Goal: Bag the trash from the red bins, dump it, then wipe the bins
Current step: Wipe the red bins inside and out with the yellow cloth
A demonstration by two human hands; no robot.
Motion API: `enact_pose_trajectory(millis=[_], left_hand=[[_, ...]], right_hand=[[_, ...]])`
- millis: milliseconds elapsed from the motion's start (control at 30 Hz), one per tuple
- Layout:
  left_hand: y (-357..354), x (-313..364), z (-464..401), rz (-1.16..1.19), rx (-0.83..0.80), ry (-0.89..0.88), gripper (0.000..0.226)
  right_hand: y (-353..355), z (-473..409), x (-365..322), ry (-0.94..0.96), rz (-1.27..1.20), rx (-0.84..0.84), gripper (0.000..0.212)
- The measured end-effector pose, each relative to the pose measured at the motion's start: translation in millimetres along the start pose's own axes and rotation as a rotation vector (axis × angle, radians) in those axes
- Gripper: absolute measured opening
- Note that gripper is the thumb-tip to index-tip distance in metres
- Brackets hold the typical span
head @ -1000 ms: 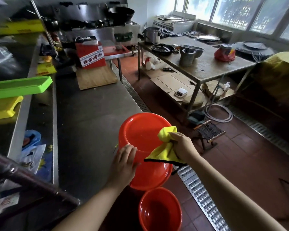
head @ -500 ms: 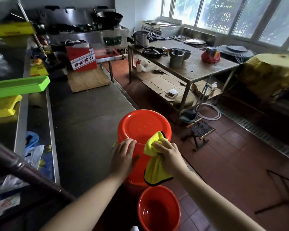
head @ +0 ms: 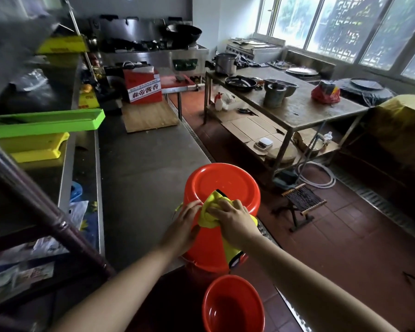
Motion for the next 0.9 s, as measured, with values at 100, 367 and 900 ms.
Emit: enact_pose_trajectory(millis=[100, 367, 900], left_hand=[[7, -3, 0, -0.002, 0.009, 0.02, 0.054], [11, 4, -2, -0.15, 0.016, 0.01, 0.061], [-8, 14, -3, -0.302, -0.01, 0.121, 0.065]], right_hand=[[-2, -9, -4, -0.001, 0.03, -0.029, 0.053], [20, -45, 15, -0.141, 0.055, 0.019, 0.052], [-10, -112, 25, -0.098, 0.08, -0.085, 0.037]])
Point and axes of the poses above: each hand's wrist, its own z-axis away from the middle knuckle, its own y-axis out of the back of the hand, x = y × z, the point moved 8 cm from there along -z, towards the middle knuckle, and after that the axes turned 13 degrees about -z, right-handed, at the moved point
